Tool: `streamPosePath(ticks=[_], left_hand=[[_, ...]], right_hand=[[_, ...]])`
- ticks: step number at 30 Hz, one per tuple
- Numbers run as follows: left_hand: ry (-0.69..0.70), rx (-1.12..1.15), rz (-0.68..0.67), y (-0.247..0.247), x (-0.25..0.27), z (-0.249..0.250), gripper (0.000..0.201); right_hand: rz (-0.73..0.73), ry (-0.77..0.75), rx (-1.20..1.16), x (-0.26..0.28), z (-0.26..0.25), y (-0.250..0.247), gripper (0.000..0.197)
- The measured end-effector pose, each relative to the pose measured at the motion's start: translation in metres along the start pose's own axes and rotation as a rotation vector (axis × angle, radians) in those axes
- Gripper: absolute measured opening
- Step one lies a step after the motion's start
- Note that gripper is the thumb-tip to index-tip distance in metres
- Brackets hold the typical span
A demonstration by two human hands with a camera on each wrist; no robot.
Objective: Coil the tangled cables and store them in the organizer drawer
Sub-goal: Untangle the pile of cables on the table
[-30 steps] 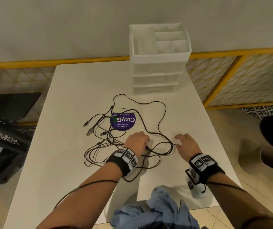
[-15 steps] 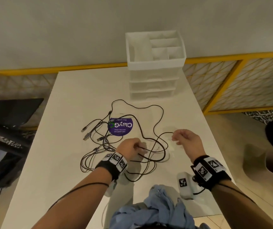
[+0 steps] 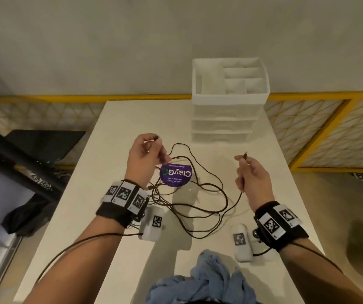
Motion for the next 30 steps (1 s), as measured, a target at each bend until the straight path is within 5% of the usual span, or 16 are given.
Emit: streamPosePath(ticks=[4, 8, 17, 30], left_hand=[[-0.112, -0.116, 0.256, -0.044, -0.009, -0.014, 0.008], [-0.328, -0.392, 0.367, -0.086, -0.021, -0.049, 0.029], [-0.446, -0.789, 0.338, -0.132, -0.027, -0.097, 0.029], [-0.385, -0.838, 0.245, -0.121, -0.072, -0.118, 0.026]], right_hand=[[-0.064, -0.122, 0.302, -0.009, -0.002, 0.012, 0.019], [-0.313, -0.168, 0.702, -0.012, -0.001, 0.034, 0.027], [-0.549, -0.163, 1.008, -0.018, 0.011, 0.071, 0.028], [-0.823, -0.048, 1.154, -0.045, 0.064, 0.136, 0.035]])
Point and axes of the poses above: each hand's wrist, its own x-axis away from the middle knuckle, its own y-axis out of the palm, z = x × y, the point moved 4 cm from there along -x, towards the middle knuckle, and after that the axes turned 12 degrees about -y, right-handed, at the moved point
